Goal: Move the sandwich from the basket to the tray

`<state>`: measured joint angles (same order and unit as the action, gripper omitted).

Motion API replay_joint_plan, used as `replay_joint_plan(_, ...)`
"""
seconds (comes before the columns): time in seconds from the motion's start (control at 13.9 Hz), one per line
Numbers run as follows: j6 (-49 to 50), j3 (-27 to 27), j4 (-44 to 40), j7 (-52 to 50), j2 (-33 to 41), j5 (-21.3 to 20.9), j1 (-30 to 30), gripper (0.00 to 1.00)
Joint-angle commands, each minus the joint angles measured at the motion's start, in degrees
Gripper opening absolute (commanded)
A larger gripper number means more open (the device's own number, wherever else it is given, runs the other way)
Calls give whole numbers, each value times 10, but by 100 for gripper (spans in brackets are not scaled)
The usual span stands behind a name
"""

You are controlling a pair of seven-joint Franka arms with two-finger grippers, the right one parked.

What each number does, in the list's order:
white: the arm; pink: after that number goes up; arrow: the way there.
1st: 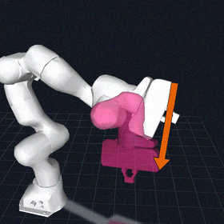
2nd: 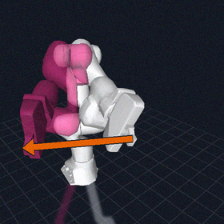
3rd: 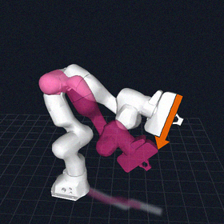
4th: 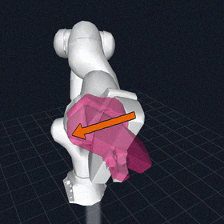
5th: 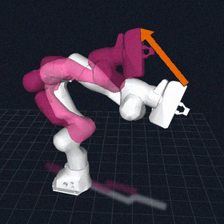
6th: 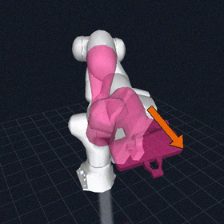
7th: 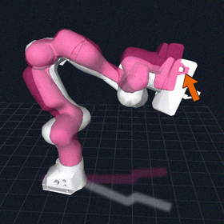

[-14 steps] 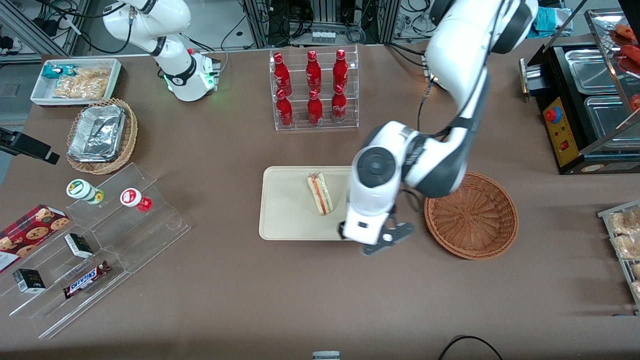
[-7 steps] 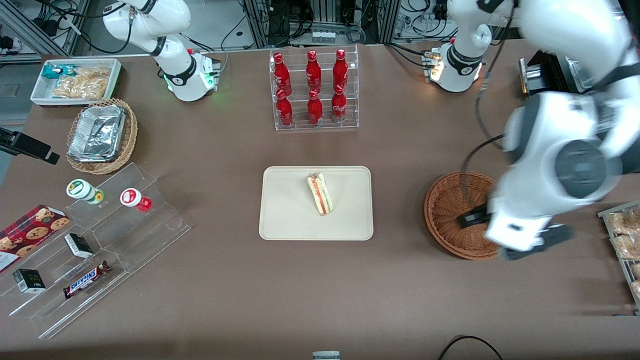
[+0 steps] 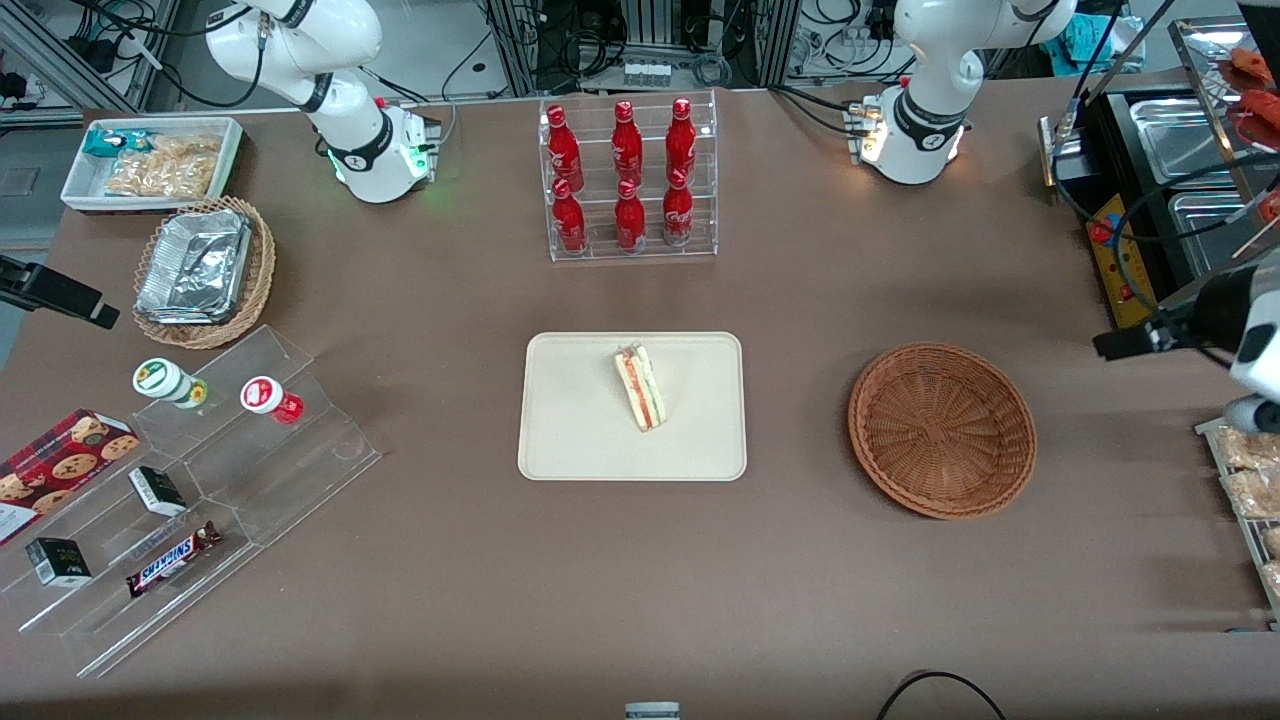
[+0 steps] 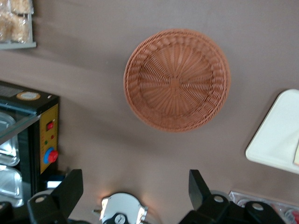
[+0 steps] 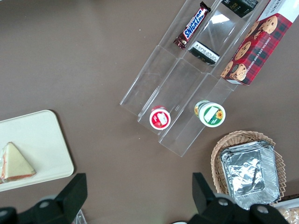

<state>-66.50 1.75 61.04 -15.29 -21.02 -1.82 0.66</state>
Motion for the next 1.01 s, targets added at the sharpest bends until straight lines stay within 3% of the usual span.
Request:
replay_joint_plan(0.0, -21, 7, 127, 6, 97, -3, 1, 100)
replay_joint_plan(0.22, -71, 7, 256, 7, 197, -3, 1, 100)
replay_joint_plan(0.58, -74, 13, 237, 1, 196, 10, 2, 100)
replay_joint_plan(0.72, -90, 53, 237, -16, 199, 22, 39, 100)
replay_joint_plan(0.86, -57, 139, 240, -38, 205, 7, 96, 100)
replay_joint_plan(0.94, -35, 139, 237, -43, 205, 7, 95, 100)
